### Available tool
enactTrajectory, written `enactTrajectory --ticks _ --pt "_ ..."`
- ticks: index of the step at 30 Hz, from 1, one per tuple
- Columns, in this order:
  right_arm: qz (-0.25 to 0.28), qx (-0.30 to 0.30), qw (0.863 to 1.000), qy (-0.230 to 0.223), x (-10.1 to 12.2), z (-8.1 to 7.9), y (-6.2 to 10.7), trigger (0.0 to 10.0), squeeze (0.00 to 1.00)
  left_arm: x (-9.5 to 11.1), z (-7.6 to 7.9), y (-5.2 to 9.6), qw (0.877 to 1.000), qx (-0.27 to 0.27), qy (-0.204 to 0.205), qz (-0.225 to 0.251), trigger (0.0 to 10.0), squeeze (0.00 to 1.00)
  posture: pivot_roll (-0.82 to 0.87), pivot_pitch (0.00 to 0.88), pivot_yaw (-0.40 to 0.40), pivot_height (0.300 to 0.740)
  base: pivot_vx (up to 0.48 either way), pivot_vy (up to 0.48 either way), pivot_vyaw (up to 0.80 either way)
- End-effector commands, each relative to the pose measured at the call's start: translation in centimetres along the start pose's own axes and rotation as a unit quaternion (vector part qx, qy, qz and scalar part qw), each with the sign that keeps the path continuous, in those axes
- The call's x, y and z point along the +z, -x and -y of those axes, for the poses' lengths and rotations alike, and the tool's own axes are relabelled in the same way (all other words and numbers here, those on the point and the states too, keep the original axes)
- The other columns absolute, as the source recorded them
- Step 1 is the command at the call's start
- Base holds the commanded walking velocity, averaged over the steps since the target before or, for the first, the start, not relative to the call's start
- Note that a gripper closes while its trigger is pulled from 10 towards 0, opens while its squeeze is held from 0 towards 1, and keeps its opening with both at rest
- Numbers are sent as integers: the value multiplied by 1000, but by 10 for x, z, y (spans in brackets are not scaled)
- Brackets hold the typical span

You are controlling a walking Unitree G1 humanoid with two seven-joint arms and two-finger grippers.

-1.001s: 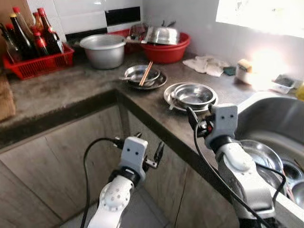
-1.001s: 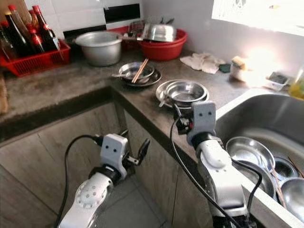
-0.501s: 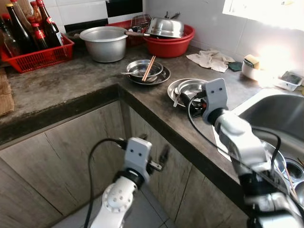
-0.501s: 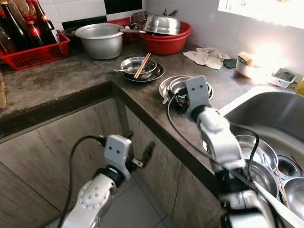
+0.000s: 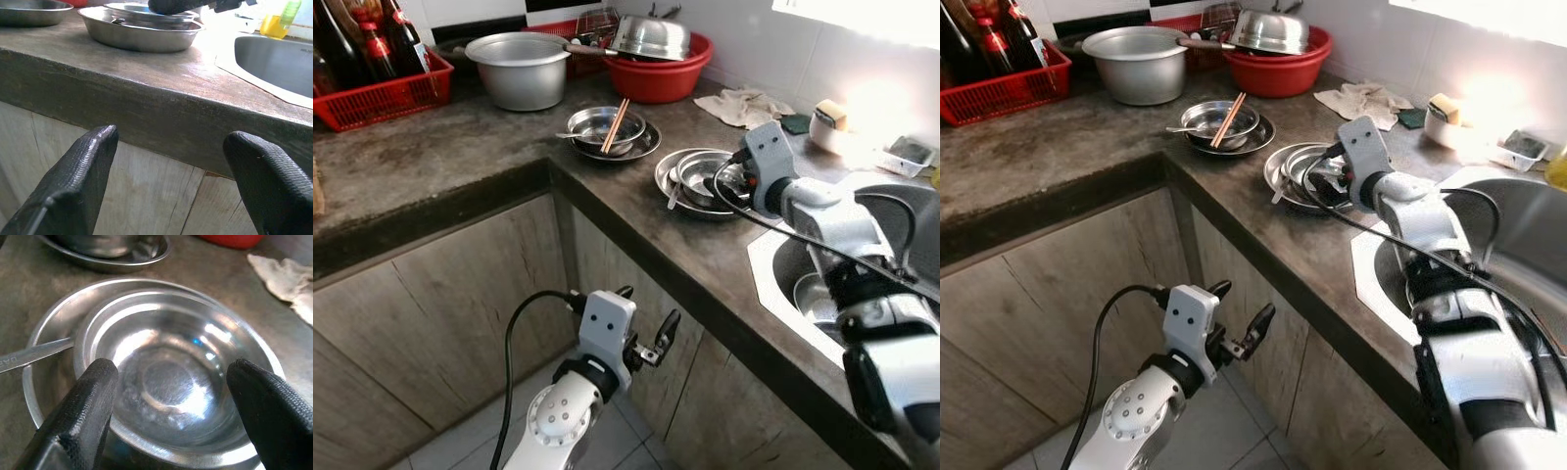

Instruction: Kitchen organization

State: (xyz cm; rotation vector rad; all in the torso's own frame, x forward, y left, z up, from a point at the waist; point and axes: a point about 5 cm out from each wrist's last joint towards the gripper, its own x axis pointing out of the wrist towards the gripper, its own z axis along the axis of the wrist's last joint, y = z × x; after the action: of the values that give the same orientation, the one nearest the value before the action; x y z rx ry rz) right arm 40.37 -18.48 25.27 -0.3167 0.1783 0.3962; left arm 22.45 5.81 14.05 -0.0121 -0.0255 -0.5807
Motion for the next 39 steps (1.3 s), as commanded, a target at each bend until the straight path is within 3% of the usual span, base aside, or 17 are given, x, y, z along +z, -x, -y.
enactTrajectory --ticks 1,7,12,16,18,28,39 --pt "-2 6 1000 7 1 1 0 10000 0 3 3 2 1000 -5 2 4 10000 0 57 153 -67 740 0 0 0" --pt "3 32 999 28 17 4 -3 10000 0 5 4 5 1000 -8 3 8 10000 0 58 162 -68 740 0 0 0" --pt "24 14 999 30 33 11 -3 10000 0 5 5 5 1000 -8 4 6 10000 0 54 158 -67 740 0 0 0" --pt "44 44 998 9 43 9 -3 10000 0 4 4 3 1000 -7 4 4 10000 0 54 151 -69 740 0 0 0" --pt "41 71 997 -6 43 5 -4 10000 0 4 3 3 1000 -7 4 4 10000 0 56 151 -69 740 0 0 0" --pt "-4 147 988 40 30 -2 -4 10000 0 3 1 1 1000 -3 2 2 10000 0 54 136 -69 740 0 0 0" --pt "-43 114 989 85 21 5 -3 10000 0 2 2 -1 1000 -4 0 3 10000 0 52 122 -68 740 0 0 0"
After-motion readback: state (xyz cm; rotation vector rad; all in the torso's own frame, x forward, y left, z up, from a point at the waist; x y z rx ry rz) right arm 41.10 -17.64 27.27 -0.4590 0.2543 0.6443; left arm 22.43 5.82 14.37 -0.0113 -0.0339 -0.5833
